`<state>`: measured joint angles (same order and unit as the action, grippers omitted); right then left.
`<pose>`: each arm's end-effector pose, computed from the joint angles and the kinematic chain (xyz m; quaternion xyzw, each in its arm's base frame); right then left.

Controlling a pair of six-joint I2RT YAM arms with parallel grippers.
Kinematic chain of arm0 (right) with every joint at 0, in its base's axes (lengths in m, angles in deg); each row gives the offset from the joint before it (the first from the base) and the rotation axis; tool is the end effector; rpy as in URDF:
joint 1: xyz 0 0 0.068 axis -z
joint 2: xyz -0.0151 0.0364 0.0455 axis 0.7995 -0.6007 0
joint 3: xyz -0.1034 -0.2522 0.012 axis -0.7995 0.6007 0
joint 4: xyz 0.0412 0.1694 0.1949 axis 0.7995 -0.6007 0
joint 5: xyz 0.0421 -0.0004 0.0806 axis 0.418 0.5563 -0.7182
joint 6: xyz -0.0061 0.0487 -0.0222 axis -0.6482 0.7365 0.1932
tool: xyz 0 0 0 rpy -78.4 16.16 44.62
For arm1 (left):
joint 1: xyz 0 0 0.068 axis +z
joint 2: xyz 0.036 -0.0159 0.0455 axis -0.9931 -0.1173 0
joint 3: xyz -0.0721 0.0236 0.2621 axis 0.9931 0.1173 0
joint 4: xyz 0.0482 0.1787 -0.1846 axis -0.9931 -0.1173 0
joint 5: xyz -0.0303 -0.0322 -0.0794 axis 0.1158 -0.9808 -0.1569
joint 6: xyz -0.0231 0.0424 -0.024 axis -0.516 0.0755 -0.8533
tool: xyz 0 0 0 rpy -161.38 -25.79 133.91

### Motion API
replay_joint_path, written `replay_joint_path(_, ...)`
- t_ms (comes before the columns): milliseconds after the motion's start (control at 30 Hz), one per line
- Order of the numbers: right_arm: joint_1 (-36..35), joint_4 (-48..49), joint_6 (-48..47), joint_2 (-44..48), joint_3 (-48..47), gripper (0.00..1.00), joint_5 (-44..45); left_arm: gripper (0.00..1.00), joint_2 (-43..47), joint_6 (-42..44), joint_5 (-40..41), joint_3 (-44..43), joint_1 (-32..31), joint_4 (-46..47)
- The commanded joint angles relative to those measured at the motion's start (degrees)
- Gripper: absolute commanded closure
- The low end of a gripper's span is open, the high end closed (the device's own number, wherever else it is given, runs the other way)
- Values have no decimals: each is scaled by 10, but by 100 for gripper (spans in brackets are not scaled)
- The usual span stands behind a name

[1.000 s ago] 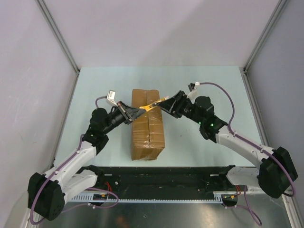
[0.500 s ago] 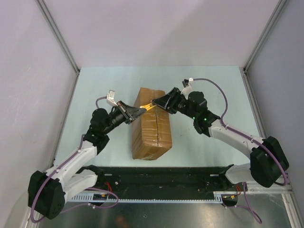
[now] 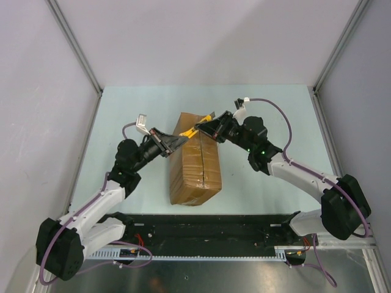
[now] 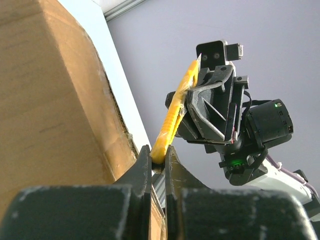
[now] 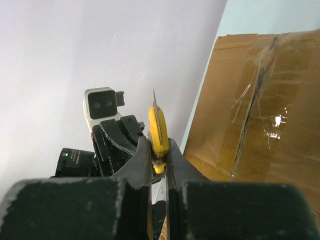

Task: Unpack the express box
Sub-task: Cut the express box at the center of the board.

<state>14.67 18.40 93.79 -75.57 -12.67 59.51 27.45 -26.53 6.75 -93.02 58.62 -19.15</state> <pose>0.2459 0.2063 0.3174 0.0651 0.7065 0.5979 0.3729 0.1973 -0.1062 0.2812 -0.0996 0.6868 -0.5996 0.3985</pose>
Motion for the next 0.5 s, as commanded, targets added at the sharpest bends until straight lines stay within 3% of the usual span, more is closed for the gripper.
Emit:
replay_joint_path(0,-10,32,-21,3,-21,100,0,92,3,39,-38,-20,-18,-1)
replay_joint_path(33,-9,32,-20,6,-21,100,0,83,7,43,-41,-20,-18,-1)
replay_joint_path(67,-7,27,-20,7,-20,100,-2,50,9,53,-44,-22,-18,-1)
replay_joint_path(167,6,14,-22,20,-21,100,-17,17,12,88,-68,-38,-17,-2)
replay_joint_path(267,27,0,-25,36,-22,100,-50,5,11,122,-106,-66,-16,-2)
replay_joint_path(467,62,-41,-35,73,-30,100,-124,0,10,153,-147,-104,-8,-5)
